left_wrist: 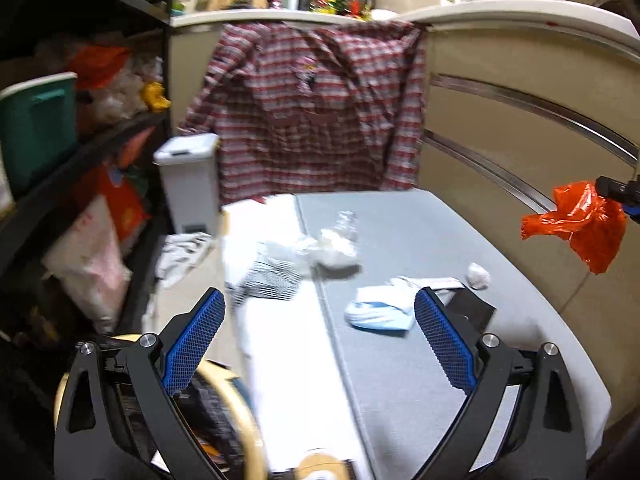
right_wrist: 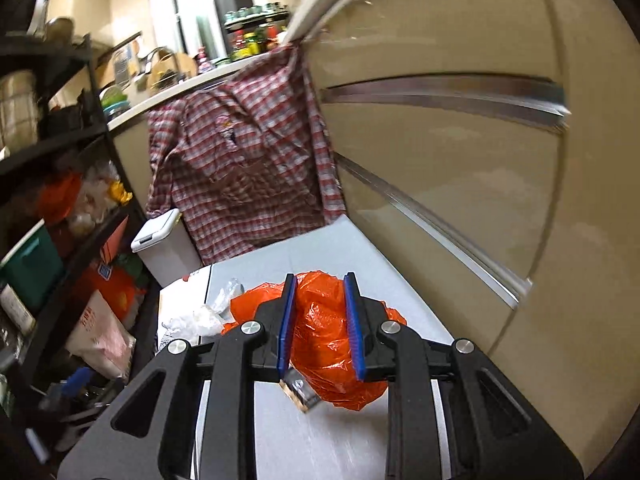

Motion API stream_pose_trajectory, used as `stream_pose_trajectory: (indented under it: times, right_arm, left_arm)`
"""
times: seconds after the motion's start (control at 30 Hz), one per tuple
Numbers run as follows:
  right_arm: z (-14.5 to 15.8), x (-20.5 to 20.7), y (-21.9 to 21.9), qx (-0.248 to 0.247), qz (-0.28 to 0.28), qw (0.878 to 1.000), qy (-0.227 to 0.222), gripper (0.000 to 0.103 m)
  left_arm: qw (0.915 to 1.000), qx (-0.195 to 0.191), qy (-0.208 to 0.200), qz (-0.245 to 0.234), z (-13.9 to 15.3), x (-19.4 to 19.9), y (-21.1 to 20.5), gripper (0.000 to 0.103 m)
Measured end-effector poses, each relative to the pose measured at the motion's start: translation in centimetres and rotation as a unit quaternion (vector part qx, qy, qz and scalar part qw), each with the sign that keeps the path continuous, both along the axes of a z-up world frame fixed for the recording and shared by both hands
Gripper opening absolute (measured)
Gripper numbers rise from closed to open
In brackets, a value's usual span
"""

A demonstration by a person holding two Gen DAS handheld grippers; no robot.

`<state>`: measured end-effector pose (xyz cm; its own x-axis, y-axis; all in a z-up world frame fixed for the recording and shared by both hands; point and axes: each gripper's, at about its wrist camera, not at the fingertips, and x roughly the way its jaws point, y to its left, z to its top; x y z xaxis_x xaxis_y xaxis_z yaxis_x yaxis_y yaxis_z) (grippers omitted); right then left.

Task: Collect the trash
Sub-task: 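Grasp the blue face mask with the left tool while the right tool holds the red bag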

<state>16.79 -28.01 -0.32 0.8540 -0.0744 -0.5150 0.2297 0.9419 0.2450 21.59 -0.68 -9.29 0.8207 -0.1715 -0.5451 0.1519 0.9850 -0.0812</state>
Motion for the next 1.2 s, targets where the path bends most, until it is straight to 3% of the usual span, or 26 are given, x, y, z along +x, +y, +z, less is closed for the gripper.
stream_pose_trajectory:
  times: [0.4,0.6,0.73,0.77,0.9,1.0,1.03,1.1,1.2]
  right_arm:
    - [-1.9,1.2,-0.9,0.005,0.009,1.000,0.019,0.024]
    - [-1.9,1.9,-1.5,-0.007,0.010,1.000,0.018,0.024]
    - [-2.4,2.3,-3.0,0.008,-0.009,1.000,0.027,0.024]
    - [-2.5,2.3,-3.3,0.013,-0.012,0.999,0.030,0.024]
    - [-2.8,2.4,-3.8,0.014,-0.019,0.999,0.033,0.024]
    - [-2.8,2.3,-3.8,0.013,-0.020,0.999,0.033,0.024]
    - [-2.8,2.4,-3.8,0.013,-0.019,0.999,0.033,0.024]
    - [-2.9,2.4,-4.0,0.012,-0.018,0.999,0.033,0.024]
    - [-2.9,2.4,-4.1,0.012,-0.017,0.999,0.032,0.024]
  left_arm:
    - [0.9983,-0.022,0.049,-0.024,-5.5,5.6,-4.7,0.093]
    - [0.9971,-0.005,0.068,-0.034,-7.8,7.4,-6.1,0.092]
    - [0.9931,0.002,0.112,-0.033,-9.6,8.7,-6.0,0.086]
    - [0.9914,-0.001,0.127,-0.032,-9.9,9.1,-5.9,0.081]
    - [0.9883,-0.008,0.149,-0.030,-10.6,9.8,-5.6,0.075]
    - [0.9882,0.012,0.147,-0.042,-10.7,9.7,-6.2,0.034]
    - [0.9875,0.016,0.148,-0.050,-10.6,9.7,-6.4,0.013]
    - [0.9871,0.015,0.149,-0.056,-10.5,9.5,-6.4,0.006]
    - [0.9876,0.006,0.145,-0.061,-9.7,9.1,-6.0,0.003]
